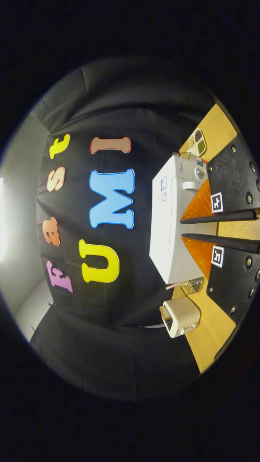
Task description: Open the microwave, put the food inside, and close the microwave door.
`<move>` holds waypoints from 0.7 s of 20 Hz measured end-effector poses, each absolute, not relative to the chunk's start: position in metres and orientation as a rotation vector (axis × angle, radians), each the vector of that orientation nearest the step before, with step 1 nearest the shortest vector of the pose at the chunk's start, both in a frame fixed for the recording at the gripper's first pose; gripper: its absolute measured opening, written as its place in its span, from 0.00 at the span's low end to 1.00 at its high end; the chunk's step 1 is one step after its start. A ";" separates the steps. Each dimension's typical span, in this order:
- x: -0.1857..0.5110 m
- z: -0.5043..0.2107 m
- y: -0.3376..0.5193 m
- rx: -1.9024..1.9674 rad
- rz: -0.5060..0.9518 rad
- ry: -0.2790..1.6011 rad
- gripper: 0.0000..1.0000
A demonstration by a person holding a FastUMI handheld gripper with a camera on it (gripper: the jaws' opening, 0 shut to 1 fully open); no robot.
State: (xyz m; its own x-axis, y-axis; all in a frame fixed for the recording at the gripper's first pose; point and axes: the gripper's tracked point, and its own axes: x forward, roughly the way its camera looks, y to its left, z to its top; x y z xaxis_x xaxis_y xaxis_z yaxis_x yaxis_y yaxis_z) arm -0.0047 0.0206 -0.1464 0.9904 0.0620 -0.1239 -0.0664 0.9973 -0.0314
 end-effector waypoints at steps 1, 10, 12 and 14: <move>-0.013 -0.136 0.019 -0.038 0.045 0.107 0.20; -0.054 -0.039 0.025 -0.119 -0.020 -0.064 0.96; -0.058 -0.021 0.025 -0.110 -0.029 -0.089 0.96; -0.062 -0.005 0.032 -0.073 -0.009 -0.097 0.96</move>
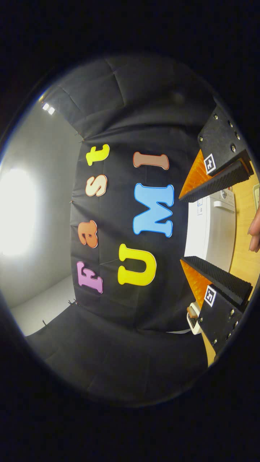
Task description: Open the microwave, put the food inside, and close the microwave door.
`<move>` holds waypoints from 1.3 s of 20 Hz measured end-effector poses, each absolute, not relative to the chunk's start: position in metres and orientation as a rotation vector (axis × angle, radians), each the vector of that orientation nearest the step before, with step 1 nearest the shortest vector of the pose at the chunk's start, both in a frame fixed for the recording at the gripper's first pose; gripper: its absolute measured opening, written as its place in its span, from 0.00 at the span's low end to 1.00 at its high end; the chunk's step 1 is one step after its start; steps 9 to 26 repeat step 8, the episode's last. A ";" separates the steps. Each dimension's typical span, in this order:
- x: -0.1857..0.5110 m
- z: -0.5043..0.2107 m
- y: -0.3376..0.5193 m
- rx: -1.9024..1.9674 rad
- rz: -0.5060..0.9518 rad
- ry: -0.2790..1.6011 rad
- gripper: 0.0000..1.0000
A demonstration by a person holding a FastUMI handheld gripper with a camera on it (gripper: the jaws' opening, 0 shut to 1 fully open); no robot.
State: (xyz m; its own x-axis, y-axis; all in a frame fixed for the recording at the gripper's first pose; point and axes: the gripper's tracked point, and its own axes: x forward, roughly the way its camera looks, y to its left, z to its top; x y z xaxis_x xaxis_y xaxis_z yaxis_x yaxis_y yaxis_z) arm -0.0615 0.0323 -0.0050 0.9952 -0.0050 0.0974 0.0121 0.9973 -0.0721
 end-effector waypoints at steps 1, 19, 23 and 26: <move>-0.063 0.001 0.032 -0.061 -0.005 -0.100 0.96; -0.066 0.023 0.026 -0.045 -0.008 -0.138 0.96; -0.066 0.023 0.026 -0.045 -0.008 -0.138 0.96; -0.066 0.023 0.026 -0.045 -0.008 -0.138 0.96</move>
